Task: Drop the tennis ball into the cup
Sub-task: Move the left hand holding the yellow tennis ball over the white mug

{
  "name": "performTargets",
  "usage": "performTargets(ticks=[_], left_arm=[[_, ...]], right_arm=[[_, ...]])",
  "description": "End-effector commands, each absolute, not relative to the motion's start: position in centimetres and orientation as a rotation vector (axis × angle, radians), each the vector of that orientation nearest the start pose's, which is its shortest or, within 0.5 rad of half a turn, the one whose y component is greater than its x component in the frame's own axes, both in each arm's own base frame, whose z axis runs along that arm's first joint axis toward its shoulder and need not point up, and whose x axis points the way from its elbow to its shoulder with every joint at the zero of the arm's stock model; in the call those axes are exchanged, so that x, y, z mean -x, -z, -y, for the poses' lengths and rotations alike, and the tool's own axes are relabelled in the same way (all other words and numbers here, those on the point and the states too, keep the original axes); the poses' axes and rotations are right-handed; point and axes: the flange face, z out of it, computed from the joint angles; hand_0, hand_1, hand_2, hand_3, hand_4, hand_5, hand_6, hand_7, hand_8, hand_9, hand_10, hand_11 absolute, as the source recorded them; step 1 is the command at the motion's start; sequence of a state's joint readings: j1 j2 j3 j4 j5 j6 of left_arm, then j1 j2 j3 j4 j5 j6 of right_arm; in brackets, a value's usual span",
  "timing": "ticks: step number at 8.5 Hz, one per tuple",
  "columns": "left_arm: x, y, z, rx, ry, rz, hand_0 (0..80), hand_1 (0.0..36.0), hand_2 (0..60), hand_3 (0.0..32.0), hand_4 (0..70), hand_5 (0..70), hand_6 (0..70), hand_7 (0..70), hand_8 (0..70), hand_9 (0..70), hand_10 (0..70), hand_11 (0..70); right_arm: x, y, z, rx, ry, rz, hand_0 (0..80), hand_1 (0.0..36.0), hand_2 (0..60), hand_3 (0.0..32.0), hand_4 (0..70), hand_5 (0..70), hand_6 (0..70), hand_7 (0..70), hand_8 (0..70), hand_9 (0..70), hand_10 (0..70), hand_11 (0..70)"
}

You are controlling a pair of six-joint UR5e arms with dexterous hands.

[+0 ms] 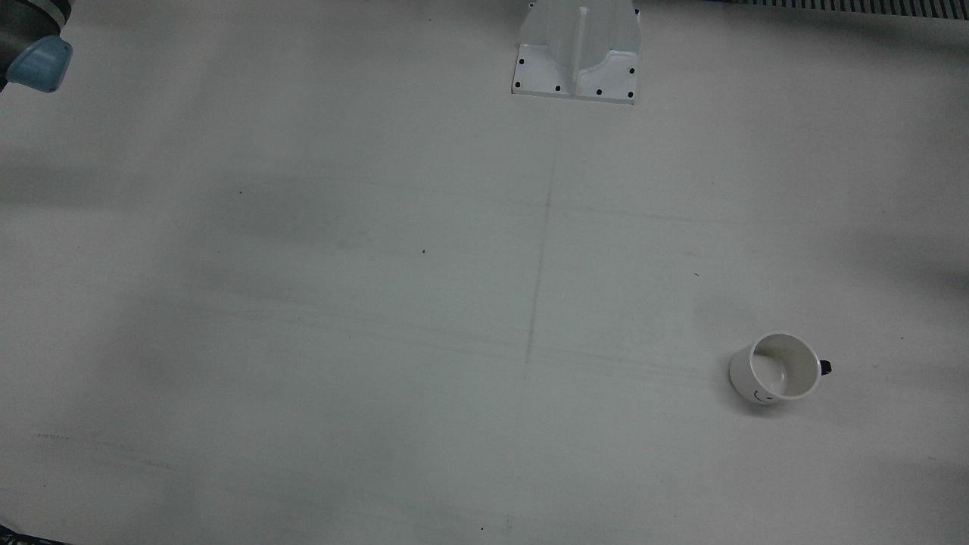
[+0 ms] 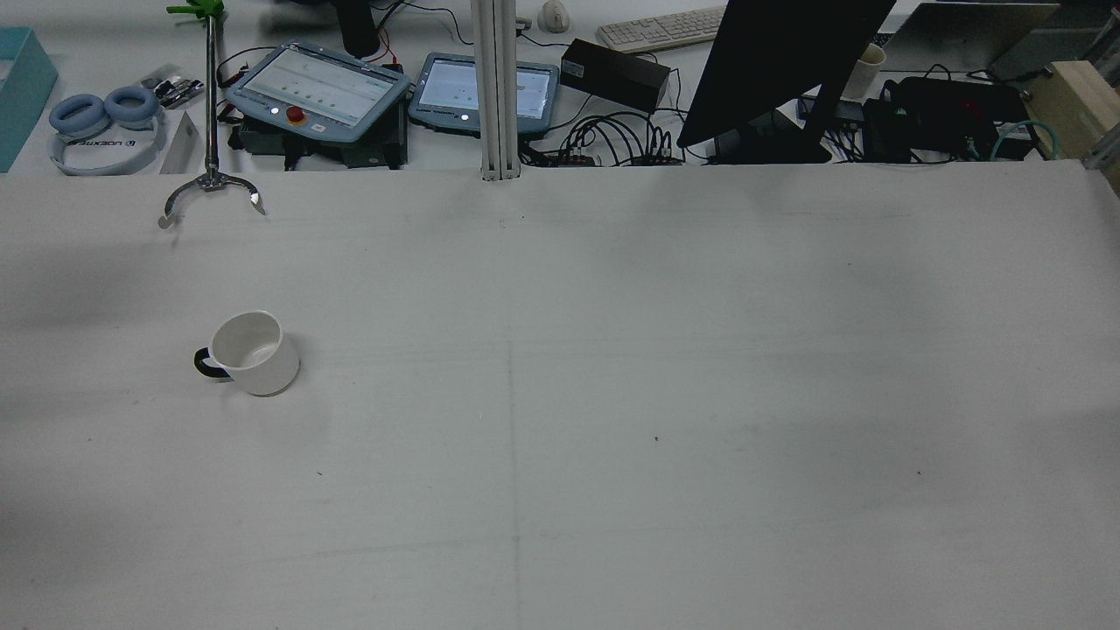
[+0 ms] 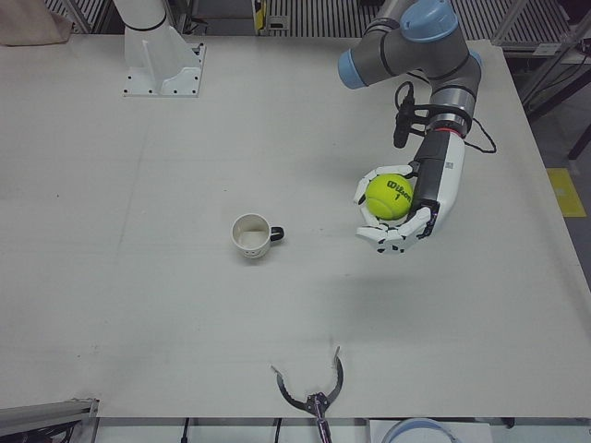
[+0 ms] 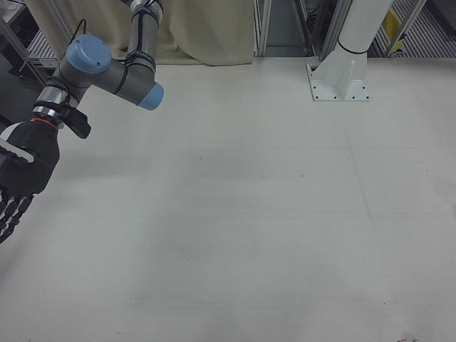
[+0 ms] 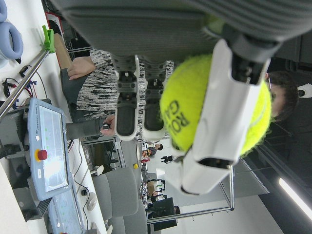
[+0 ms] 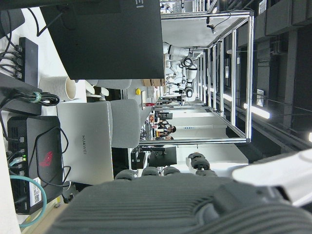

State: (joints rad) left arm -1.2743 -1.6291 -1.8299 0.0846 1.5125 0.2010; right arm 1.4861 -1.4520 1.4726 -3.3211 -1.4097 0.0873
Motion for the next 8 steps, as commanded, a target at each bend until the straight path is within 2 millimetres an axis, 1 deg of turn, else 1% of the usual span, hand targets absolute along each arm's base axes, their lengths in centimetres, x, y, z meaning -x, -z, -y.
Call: performTargets(ticks=[1, 2, 3, 4, 5, 6, 7, 8], left_arm=[[-2.0, -53.7, 53.5, 0.061, 1.756, -2.279, 80.0, 36.0, 37.4, 0.0, 36.3, 29.7, 70.0, 70.0, 45.4, 57.6, 30.8, 47.0], [-3.5, -53.6, 53.5, 0.091, 1.727, -2.283, 80.0, 36.0, 37.1, 0.0, 35.4, 28.9, 70.0, 70.0, 45.4, 57.6, 30.7, 46.8], [-7.8, -53.1, 53.4, 0.184, 1.655, -2.284, 80.0, 36.0, 39.0, 0.0, 34.9, 29.4, 70.0, 70.0, 45.2, 57.3, 30.5, 46.5], [-14.3, -50.7, 53.8, 0.297, 1.588, -2.262, 80.0, 35.8, 40.0, 0.0, 34.7, 28.3, 70.0, 70.0, 45.1, 57.2, 30.3, 46.2], [-17.5, -49.4, 53.9, 0.342, 1.56, -2.244, 79.7, 32.0, 45.2, 0.0, 38.3, 29.5, 70.0, 70.0, 46.2, 59.0, 31.4, 47.2], [-20.0, -48.7, 53.9, 0.364, 1.551, -2.239, 80.0, 32.7, 42.6, 0.0, 37.1, 28.5, 70.0, 70.0, 46.0, 58.6, 31.2, 47.0], [-23.1, -48.9, 52.8, 0.403, 1.548, -2.23, 80.0, 33.4, 41.0, 0.0, 35.9, 27.6, 70.0, 70.0, 45.9, 58.3, 31.5, 47.4], [-25.3, -48.9, 51.9, 0.43, 1.541, -2.218, 79.7, 32.7, 41.8, 0.0, 35.3, 27.4, 70.0, 70.0, 45.7, 58.3, 31.6, 47.5]], right_arm=[[-10.4, -69.1, 53.4, 0.015, 2.307, -1.974, 0.0, 0.0, 0.0, 0.0, 0.0, 0.0, 0.0, 0.0, 0.0, 0.0, 0.0, 0.0], [-10.5, -69.0, 53.5, 0.018, 2.305, -1.976, 0.0, 0.0, 0.0, 0.0, 0.0, 0.0, 0.0, 0.0, 0.0, 0.0, 0.0, 0.0], [-10.5, -69.1, 53.4, 0.018, 2.307, -1.974, 0.0, 0.0, 0.0, 0.0, 0.0, 0.0, 0.0, 0.0, 0.0, 0.0, 0.0, 0.0], [-10.5, -69.0, 53.5, 0.017, 2.304, -1.975, 0.0, 0.0, 0.0, 0.0, 0.0, 0.0, 0.0, 0.0, 0.0, 0.0, 0.0, 0.0], [-10.4, -69.0, 53.5, 0.015, 2.305, -1.976, 0.0, 0.0, 0.0, 0.0, 0.0, 0.0, 0.0, 0.0, 0.0, 0.0, 0.0, 0.0], [-10.5, -69.0, 53.5, 0.017, 2.304, -1.975, 0.0, 0.0, 0.0, 0.0, 0.0, 0.0, 0.0, 0.0, 0.0, 0.0, 0.0, 0.0], [-10.5, -69.1, 53.4, 0.017, 2.306, -1.973, 0.0, 0.0, 0.0, 0.0, 0.0, 0.0, 0.0, 0.0, 0.0, 0.0, 0.0, 0.0], [-10.4, -69.0, 53.5, 0.015, 2.305, -1.976, 0.0, 0.0, 0.0, 0.0, 0.0, 0.0, 0.0, 0.0, 0.0, 0.0, 0.0, 0.0]])
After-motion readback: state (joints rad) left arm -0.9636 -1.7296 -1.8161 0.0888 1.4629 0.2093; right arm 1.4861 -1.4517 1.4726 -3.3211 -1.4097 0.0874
